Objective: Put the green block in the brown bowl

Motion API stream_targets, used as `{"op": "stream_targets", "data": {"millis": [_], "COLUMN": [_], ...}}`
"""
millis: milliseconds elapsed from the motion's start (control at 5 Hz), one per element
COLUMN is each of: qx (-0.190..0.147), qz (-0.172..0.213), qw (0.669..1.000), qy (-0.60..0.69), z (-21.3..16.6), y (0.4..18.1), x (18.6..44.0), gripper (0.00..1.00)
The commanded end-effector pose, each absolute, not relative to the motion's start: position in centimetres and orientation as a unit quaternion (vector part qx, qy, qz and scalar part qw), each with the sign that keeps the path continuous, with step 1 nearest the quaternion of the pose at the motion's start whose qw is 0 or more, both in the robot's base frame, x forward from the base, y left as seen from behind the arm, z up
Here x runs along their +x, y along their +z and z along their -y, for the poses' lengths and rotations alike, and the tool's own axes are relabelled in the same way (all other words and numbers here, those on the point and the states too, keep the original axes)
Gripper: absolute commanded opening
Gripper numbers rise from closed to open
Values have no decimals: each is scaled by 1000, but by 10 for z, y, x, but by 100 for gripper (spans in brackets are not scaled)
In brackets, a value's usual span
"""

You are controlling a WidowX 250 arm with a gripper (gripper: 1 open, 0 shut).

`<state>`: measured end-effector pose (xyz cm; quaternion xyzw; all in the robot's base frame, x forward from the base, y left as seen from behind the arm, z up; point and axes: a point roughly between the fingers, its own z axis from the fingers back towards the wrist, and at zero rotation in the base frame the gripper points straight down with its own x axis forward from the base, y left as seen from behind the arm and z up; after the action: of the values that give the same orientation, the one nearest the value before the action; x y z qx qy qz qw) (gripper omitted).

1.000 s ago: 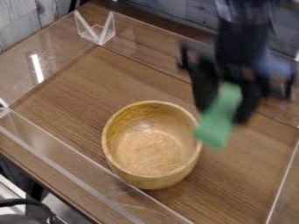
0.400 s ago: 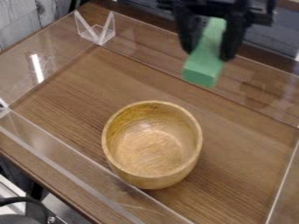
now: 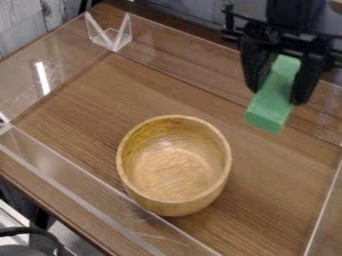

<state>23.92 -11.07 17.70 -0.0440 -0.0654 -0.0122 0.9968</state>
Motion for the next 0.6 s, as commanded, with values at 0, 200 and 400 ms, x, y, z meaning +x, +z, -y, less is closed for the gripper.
{"op": "stream_targets", "data": {"millis": [0,200,400], "qx": [-47,-46,-44], "qz": [87,94,96], "qw": [995,994,994], "qy": [-21,-20,-16], "z": [119,110,103], "y": [175,176,173], "x": [238,230,221], "gripper": [0,0,0]}}
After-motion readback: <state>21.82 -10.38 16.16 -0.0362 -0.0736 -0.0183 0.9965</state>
